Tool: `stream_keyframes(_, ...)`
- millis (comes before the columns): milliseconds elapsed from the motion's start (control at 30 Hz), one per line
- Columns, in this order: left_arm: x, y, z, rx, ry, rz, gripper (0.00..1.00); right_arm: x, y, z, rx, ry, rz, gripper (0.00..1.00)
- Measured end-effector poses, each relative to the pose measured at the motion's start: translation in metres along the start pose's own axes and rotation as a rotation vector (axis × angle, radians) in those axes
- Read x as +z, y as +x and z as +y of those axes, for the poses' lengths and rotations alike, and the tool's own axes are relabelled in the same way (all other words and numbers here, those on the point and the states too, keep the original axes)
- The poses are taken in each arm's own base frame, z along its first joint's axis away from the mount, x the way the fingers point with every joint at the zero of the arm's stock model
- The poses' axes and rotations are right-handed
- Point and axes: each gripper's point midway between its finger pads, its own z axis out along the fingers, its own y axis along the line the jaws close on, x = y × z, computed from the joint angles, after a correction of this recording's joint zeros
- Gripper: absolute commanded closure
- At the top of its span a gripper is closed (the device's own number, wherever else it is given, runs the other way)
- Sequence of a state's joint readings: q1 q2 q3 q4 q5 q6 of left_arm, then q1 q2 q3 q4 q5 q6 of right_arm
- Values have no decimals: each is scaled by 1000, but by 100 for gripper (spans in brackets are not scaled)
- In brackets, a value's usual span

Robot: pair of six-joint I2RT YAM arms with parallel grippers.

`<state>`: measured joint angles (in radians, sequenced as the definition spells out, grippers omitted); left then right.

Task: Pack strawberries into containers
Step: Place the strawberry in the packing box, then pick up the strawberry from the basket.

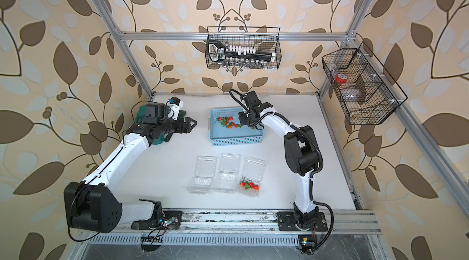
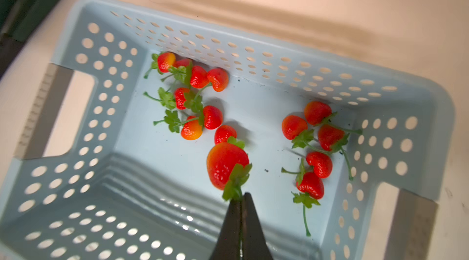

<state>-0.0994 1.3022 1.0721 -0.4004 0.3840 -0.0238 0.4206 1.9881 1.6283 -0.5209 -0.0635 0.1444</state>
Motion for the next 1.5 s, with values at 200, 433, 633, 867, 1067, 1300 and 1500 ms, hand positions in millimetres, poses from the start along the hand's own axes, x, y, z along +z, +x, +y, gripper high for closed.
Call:
stream_keyframes(200, 0, 0, 0, 0, 0, 0, 16, -41, 20, 15, -14, -53, -11, 100)
stream_keyframes(433, 0, 0, 0, 0, 0, 0, 16, -107, 101, 64, -89, -150, 39, 100)
stream_keyframes(633, 0, 0, 0, 0, 0, 0, 16, -129, 184, 75, -75, -175, 185, 100)
stream_keyframes(867, 0, 0, 0, 0, 0, 0, 16, -133, 261, 83, -57, -180, 350, 100)
stream_keyframes(1067, 0, 0, 0, 0, 0, 0, 16, -134, 294, 96, -82, -187, 432, 97)
stream_keyframes(1300, 0, 0, 0, 0, 0, 0, 16, -132, 307, 96, -77, -175, 468, 66)
stream_keyframes(1500, 0, 0, 0, 0, 0, 0, 16, -133, 305, 89, -79, -131, 471, 61)
